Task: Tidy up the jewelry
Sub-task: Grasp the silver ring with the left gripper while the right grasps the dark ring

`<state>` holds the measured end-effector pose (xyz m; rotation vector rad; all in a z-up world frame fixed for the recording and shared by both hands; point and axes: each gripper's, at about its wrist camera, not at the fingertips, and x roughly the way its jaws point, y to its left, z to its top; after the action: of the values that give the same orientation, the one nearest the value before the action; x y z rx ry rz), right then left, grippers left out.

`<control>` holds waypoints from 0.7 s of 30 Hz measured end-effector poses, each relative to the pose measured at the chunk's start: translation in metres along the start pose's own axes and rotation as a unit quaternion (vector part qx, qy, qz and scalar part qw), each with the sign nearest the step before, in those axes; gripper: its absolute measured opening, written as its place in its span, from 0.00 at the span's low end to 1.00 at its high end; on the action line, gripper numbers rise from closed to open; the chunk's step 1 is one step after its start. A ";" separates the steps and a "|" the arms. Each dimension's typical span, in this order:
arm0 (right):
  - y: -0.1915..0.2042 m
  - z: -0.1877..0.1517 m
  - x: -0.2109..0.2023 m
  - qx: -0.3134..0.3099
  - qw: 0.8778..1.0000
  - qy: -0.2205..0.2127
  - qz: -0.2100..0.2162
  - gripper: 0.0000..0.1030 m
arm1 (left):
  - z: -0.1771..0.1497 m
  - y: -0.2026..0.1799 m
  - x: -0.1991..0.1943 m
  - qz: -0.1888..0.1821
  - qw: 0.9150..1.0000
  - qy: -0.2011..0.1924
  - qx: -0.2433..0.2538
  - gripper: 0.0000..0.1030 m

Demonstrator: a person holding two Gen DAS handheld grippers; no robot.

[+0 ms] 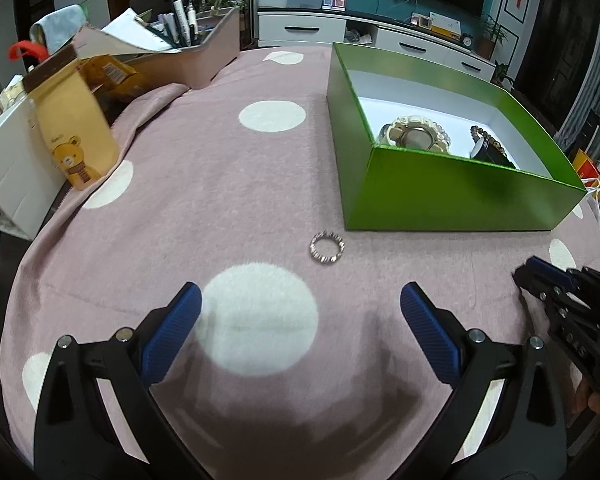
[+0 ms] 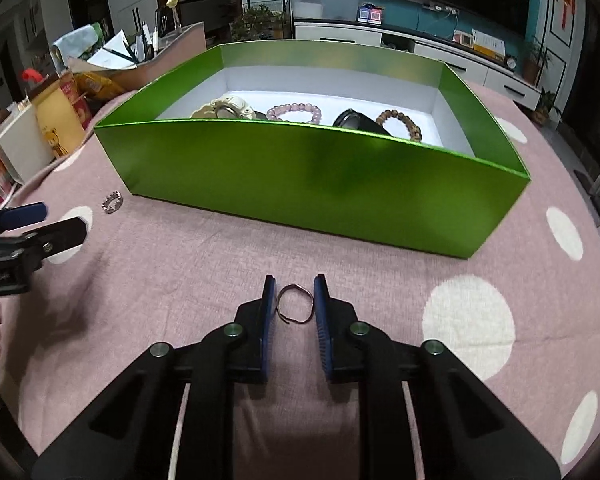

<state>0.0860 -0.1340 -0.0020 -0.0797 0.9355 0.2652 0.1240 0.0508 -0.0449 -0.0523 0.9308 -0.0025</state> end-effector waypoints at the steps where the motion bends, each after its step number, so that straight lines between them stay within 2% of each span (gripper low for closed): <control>1: -0.001 -0.002 -0.001 0.003 1.000 0.000 0.001 0.18 | 0.001 -0.001 0.002 0.000 1.000 -0.001 0.002 0.97; 3: -0.005 -0.004 -0.003 0.013 1.000 -0.001 0.007 0.18 | 0.007 -0.005 0.008 0.002 1.000 -0.001 0.009 0.93; 8: -0.011 -0.007 -0.007 0.026 1.000 -0.003 0.013 0.18 | 0.013 -0.015 0.028 0.010 0.999 0.012 0.029 0.66; 12: -0.015 -0.007 -0.009 0.031 0.999 -0.008 0.018 0.18 | 0.011 -0.017 0.030 0.004 0.999 0.001 0.034 0.60; 15: -0.017 -0.007 -0.010 0.035 0.999 -0.010 0.022 0.18 | 0.010 -0.015 0.029 0.001 0.999 -0.005 0.034 0.51; 17: -0.017 -0.008 -0.011 0.036 0.999 -0.012 0.024 0.18 | 0.011 -0.013 0.028 0.000 0.999 -0.009 0.032 0.35; 20: -0.018 -0.009 -0.012 0.039 0.999 -0.013 0.025 0.18 | 0.010 -0.012 0.027 -0.002 1.000 -0.009 0.030 0.20; 21: -0.018 -0.010 -0.012 0.039 0.999 -0.013 0.024 0.18 | 0.010 -0.012 0.026 -0.002 1.000 -0.009 0.029 0.20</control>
<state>0.0764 -0.1555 0.0009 0.0191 0.9214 0.2733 0.1473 0.0383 -0.0594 -0.0013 0.9125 -0.0332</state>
